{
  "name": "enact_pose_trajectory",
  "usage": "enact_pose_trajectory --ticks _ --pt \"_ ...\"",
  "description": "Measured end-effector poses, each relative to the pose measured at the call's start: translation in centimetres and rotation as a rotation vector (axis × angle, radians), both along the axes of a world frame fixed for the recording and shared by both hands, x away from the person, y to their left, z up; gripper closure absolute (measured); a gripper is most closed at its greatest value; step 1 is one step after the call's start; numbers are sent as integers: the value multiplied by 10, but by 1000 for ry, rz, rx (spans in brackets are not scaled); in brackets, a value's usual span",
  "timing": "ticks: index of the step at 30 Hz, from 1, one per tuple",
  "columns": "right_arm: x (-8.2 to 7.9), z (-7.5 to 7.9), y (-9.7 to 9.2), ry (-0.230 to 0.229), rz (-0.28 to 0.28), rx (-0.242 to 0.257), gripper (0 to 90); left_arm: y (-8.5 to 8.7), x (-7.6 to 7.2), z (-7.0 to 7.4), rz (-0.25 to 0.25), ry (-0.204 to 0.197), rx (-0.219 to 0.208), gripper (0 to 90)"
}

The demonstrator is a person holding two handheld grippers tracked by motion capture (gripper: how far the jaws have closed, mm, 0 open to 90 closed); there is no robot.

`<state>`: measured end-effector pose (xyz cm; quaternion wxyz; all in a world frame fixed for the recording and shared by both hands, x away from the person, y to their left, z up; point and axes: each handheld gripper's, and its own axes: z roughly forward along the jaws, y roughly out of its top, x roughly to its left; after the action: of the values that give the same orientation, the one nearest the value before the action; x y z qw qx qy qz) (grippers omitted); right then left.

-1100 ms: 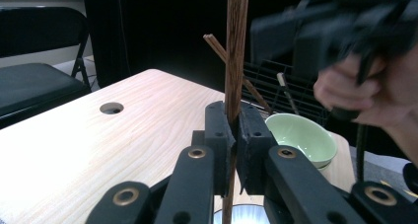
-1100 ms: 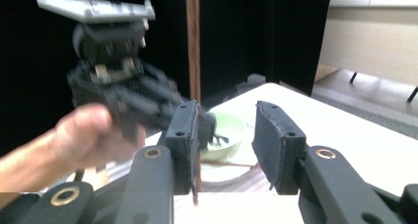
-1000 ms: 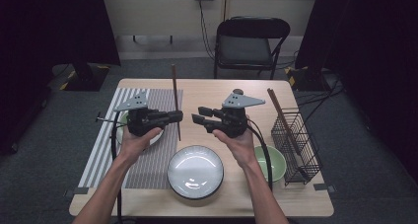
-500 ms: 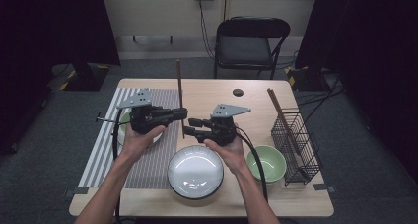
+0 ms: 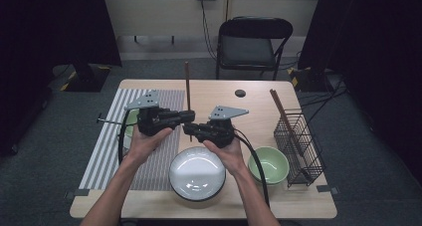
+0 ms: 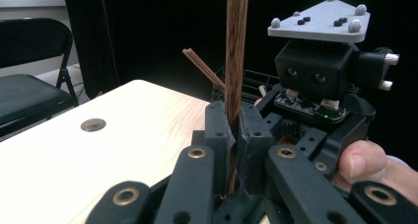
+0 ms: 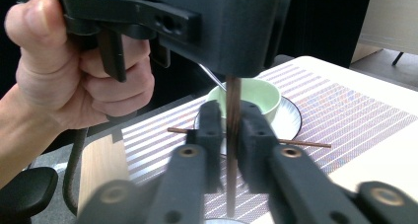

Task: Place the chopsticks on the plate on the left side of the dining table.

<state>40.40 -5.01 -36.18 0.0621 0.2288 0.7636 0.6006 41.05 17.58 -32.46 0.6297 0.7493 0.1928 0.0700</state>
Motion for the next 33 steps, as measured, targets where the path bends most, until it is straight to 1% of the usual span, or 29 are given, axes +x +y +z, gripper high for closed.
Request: enact_pose_trajectory --ticks 1,2,5,8,11,13,14,15,16,18,19,20,22,23,24,25,27,28,30,31,32,33 --pt "0 -1 0 1 -2 3 851 1 1 -1 0 8 -9 850" --pt "0 -1 -1 1 -4 4 852 2 1 -1 0 7 -7 849" --pt "-1 -1 -1 -8 -7 -15 857 2 1 -3 1 11 -7 845" --pt "-2 -1 0 -2 -13 -26 858 3 3 -3 -3 20 -6 838" --pt "-2 1 0 -2 -13 -29 858 2 3 -1 -8 12 -10 829" --pt "-3 2 -1 -7 -10 -25 858 2 4 2 -12 5 -10 776" --pt "-3 2 0 -8 -9 -27 858 2 4 4 -17 6 -19 760" --pt "-4 1 0 -6 -7 -29 859 2 4 6 -17 2 -25 723" --pt "-4 1 1 -7 -6 -34 859 1 5 8 -11 1 -20 671" --pt "-5 1 1 -8 0 -34 859 3 6 10 -4 -8 -16 658" --pt "-6 1 1 -9 -5 -37 859 5 7 10 9 -6 -25 636" --pt "-7 0 1 -10 -3 -35 859 7 8 10 24 -8 -20 623" --pt "-8 1 0 -13 -12 -34 859 12 10 10 36 0 -25 607" --pt "-8 1 -1 -13 -15 -35 859 13 10 10 55 2 -22 580" --pt "-8 2 -1 -15 -14 -38 859 15 11 9 78 1 -12 535" --pt "-8 2 -1 -17 -22 -44 859 16 12 9 89 1 -7 519" --pt "-8 3 -2 -13 -33 -48 858 17 13 8 95 4 -3 508" --pt "-7 3 -3 -11 -34 -43 858 19 16 7 101 16 -9 507" --pt "-7 4 -5 -7 -39 -40 858 20 18 5 105 23 -12 506" --pt "-7 4 -6 -6 -43 -44 858 20 18 5 105 23 -12 502" --pt "-7 4 -6 -6 -43 -50 857 21 19 3 100 21 -2 500" --pt "-8 4 -7 -7 -43 -56 857 21 18 2 103 25 -6 500"
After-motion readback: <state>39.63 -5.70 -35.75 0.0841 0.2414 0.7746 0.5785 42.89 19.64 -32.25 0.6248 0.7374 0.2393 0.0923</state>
